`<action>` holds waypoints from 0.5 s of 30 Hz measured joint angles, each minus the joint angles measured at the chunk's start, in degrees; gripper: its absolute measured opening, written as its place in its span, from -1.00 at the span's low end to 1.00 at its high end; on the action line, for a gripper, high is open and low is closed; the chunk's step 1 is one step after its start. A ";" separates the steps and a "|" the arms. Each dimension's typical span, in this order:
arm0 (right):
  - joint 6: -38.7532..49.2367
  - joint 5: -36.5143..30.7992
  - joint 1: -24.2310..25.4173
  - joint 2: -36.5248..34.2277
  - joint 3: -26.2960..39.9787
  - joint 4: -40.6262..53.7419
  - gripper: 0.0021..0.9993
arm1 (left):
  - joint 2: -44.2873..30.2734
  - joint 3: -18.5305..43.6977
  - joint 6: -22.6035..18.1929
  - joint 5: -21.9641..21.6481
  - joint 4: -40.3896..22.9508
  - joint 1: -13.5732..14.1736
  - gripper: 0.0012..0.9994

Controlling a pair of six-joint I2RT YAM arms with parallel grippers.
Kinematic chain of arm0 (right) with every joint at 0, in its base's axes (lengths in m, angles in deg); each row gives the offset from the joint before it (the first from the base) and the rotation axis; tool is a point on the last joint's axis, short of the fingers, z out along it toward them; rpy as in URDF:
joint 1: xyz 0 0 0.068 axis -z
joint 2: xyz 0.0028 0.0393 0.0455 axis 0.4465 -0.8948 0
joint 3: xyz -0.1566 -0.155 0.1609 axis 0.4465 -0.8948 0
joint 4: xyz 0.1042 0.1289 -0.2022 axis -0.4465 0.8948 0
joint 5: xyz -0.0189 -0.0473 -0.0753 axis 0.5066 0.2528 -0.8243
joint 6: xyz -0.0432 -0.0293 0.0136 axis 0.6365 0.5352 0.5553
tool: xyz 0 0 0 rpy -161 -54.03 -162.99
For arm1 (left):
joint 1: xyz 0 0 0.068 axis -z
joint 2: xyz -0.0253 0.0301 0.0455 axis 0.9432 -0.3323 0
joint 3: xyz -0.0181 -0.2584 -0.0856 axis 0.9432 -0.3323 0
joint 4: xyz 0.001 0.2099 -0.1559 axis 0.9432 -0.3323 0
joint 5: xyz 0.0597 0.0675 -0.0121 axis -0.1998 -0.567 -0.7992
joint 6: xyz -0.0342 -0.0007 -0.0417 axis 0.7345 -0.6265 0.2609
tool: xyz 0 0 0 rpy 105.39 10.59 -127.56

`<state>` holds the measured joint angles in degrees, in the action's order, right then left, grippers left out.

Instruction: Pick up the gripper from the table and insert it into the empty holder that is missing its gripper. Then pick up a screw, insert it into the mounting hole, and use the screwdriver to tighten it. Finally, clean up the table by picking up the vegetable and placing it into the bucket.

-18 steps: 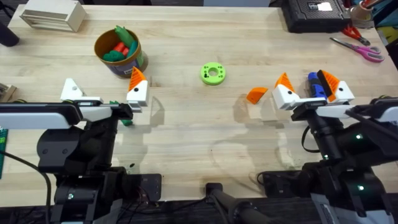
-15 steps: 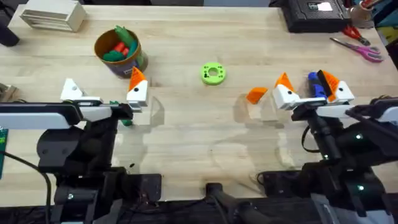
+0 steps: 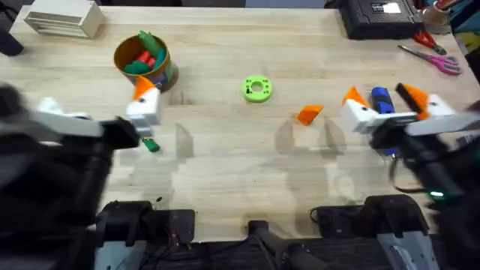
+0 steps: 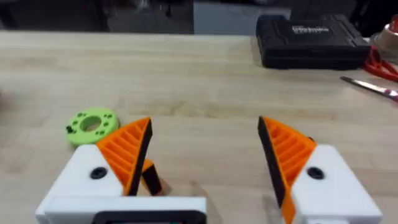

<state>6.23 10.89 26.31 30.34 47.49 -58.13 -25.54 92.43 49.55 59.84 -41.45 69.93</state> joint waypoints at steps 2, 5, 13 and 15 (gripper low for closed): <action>2.77 0.02 0.00 -7.75 13.53 12.44 0.98 | -9.77 15.05 1.82 -1.86 -15.36 -0.12 0.97; 4.13 0.95 0.00 -14.87 21.29 16.35 0.98 | -22.16 24.31 1.39 -2.95 -24.26 -0.12 0.97; 4.61 1.49 0.00 -15.89 21.67 18.39 0.98 | -32.27 25.29 1.67 -1.80 -25.67 -0.12 0.96; 4.62 1.53 0.00 -15.89 21.67 19.36 0.98 | -33.29 25.29 1.93 -1.35 -25.85 -0.12 0.32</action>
<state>10.86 12.42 26.31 14.46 69.15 -38.77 -58.83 117.72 51.49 58.48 -67.29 69.82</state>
